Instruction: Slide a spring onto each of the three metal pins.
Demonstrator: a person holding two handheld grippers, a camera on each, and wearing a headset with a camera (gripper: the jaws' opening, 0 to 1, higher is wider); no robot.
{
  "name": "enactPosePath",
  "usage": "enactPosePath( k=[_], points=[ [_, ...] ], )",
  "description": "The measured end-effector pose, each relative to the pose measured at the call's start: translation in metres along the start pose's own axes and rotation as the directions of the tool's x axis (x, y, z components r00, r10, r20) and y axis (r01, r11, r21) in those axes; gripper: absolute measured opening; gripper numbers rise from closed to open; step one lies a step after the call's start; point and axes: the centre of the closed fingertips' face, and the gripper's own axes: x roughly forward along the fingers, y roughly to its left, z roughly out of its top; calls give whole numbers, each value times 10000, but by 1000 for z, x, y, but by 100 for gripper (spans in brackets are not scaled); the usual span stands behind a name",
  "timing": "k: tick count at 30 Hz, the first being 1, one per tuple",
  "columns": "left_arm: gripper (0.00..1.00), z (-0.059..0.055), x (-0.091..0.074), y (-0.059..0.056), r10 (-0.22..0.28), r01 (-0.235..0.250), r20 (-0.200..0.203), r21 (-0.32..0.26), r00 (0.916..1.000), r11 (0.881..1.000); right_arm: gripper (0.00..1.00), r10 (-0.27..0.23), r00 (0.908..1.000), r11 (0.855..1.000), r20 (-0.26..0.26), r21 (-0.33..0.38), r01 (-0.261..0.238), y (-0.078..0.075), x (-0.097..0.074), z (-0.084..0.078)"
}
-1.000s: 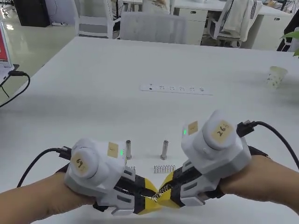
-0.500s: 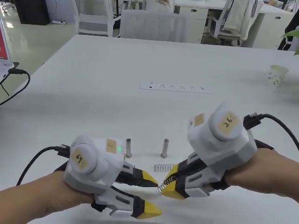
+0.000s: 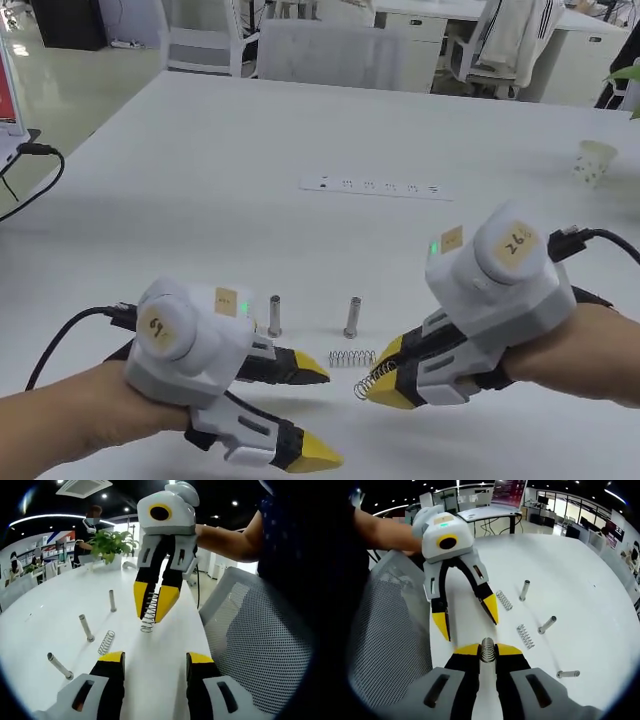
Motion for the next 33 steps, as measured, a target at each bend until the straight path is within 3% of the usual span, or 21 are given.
enactPosePath(
  k=[9, 18, 33],
  points=[
    [54, 2, -14, 7, 330, -323, 227, -329, 9992, 9989, 9, -262, 9997, 9995, 8, 176, 262, -10, -10, -5],
    [60, -3, -32, 13, 884, -853, 468, -643, 9950, 9943, 9, -385, 9993, 9988, 11, 291, 384, -15, -14, -9],
    [69, -1, -58, 26, 2024, -1857, 1211, -1368, 9718, 9730, 9, -538, 9985, 9978, -38, 383, 539, -23, -25, -13]
  ],
)
